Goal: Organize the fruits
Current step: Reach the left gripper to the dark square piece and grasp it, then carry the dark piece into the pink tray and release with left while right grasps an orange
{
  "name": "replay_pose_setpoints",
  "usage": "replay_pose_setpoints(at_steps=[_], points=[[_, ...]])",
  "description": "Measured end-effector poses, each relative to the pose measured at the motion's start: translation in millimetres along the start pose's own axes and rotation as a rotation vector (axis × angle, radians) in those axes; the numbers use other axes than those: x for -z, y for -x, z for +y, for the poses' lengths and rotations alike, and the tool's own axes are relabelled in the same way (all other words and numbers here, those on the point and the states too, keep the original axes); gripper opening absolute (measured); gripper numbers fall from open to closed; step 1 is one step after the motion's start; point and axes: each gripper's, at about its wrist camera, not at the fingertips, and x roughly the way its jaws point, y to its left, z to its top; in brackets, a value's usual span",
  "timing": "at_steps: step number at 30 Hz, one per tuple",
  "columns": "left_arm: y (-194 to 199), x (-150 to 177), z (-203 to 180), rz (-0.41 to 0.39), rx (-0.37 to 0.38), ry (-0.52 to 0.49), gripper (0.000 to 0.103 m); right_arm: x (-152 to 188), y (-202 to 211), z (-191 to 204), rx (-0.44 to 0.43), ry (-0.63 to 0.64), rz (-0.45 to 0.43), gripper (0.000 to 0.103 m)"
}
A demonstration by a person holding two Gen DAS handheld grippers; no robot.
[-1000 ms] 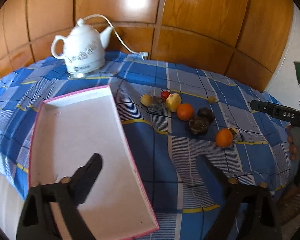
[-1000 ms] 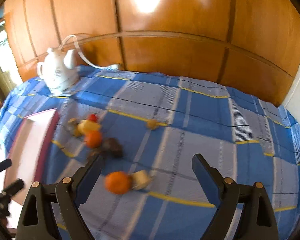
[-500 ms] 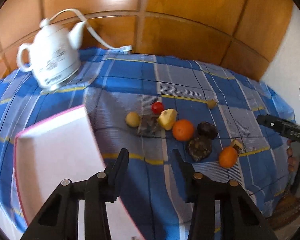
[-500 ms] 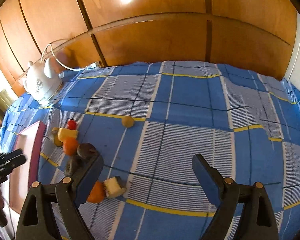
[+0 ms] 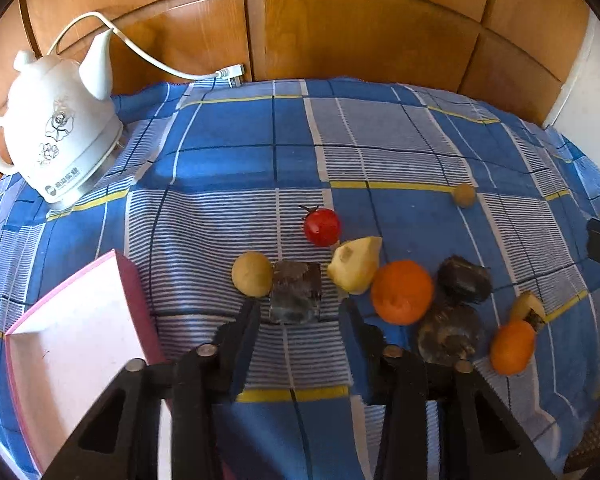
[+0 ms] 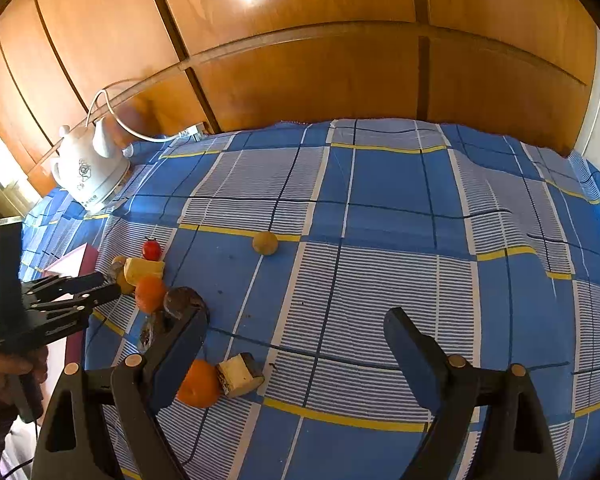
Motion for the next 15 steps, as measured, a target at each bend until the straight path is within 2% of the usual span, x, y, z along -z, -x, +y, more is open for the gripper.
replay_pose_setpoints(at_steps=[2, 4, 6, 8, 15], points=[[-1.7, 0.5, -0.3, -0.010, -0.002, -0.001, 0.027, 0.2, -1.0, -0.4, -0.010, -0.005, 0.005, 0.089], [0.0, 2.9, 0.9, -0.027, 0.009, 0.006, 0.026, -0.1, -2.9, -1.4, -0.023, -0.016, 0.014, 0.078], [3.4, 6.5, 3.1, -0.041, 0.023, 0.026, 0.026, -0.2, -6.8, -4.4, -0.052, -0.040, 0.038, 0.057], [10.7, 11.9, 7.5, -0.060, 0.040, 0.051, 0.026, 1.3, -11.2, -5.1, -0.092, -0.055, 0.069, 0.047], [42.4, 31.1, 8.7, -0.115, 0.096, 0.077, 0.026, 11.6, -25.3, 19.3, -0.145, 0.047, 0.152, 0.045]])
